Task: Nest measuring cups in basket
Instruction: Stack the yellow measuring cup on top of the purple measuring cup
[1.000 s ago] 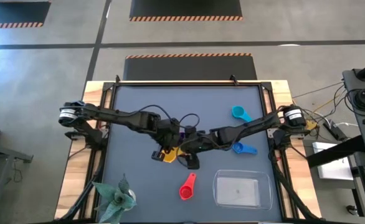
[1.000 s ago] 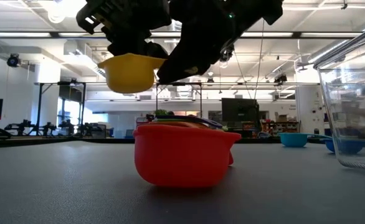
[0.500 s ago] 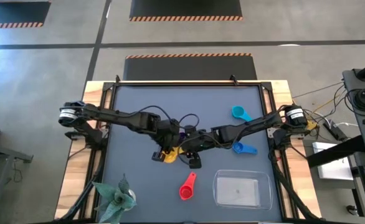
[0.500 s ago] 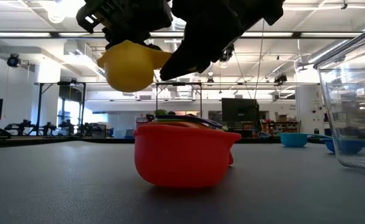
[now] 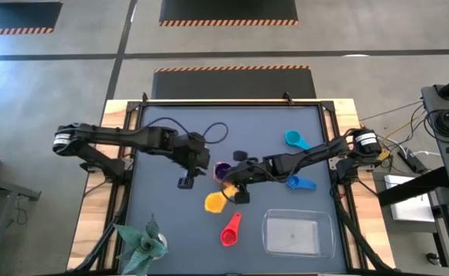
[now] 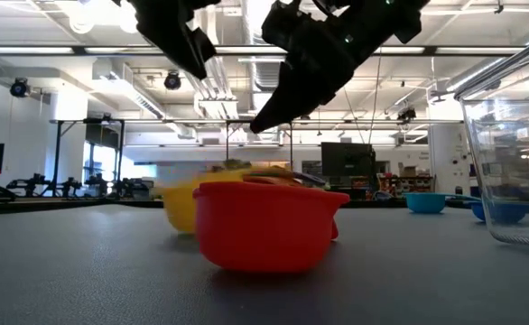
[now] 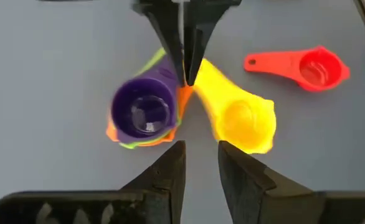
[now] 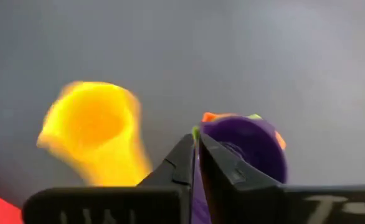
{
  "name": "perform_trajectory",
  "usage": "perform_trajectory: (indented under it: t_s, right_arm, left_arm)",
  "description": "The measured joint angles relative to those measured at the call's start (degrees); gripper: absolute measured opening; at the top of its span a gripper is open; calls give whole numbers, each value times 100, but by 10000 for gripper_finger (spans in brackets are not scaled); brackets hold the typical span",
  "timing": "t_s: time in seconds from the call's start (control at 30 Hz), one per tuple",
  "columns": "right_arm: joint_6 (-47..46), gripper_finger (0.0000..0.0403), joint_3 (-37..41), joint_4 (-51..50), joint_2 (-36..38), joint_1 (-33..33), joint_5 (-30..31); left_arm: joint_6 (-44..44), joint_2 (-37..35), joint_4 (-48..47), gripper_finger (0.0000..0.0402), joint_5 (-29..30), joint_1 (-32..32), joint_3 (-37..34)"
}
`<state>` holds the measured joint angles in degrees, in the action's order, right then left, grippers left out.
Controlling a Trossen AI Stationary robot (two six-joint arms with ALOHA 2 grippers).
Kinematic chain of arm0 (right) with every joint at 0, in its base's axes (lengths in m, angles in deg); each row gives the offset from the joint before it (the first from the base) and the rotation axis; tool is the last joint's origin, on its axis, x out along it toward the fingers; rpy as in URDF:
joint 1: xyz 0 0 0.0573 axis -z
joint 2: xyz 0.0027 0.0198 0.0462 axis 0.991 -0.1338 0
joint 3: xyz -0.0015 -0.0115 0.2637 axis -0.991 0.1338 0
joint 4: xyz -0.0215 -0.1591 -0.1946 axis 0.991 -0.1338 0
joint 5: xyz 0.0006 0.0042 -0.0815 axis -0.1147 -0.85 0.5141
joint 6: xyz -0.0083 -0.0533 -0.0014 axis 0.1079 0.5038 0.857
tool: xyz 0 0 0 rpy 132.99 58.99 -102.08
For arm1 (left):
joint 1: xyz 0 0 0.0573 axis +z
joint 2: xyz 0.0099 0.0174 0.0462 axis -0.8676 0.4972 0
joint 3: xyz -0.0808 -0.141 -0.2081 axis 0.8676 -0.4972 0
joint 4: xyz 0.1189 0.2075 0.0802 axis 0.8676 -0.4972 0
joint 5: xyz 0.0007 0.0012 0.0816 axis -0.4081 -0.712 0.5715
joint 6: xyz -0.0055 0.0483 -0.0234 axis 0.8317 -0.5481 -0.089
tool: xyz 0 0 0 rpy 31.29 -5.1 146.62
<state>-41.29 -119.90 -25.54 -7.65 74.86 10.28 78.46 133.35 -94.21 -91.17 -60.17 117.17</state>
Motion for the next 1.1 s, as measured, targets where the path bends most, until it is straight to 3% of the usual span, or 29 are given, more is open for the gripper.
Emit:
perform_trajectory:
  t_s: [0.23, 0.5, 0.7, 0.87, 1.1]
  right_arm:
    - [-55, 8, 230, 10, 157, -1, 107]
    - [-254, 9, 259, -364, 375, -115, -322]
    - [-611, 9, 264, -722, 385, -345, -930]
    - [-733, 9, 302, -759, 282, -697, -959]
    - [-800, 46, 406, -234, 127, -932, -622]
  left_arm:
    - [314, -389, 213, 77, 47, -41, -138]
    - [778, -459, 931, 77, 39, -242, -1175]
    - [1134, -716, 2685, 77, 39, -413, -2318]
    - [1186, -1063, 4096, 77, 38, -443, -3169]
    - [1186, -1518, 4623, 77, 85, -437, -3474]
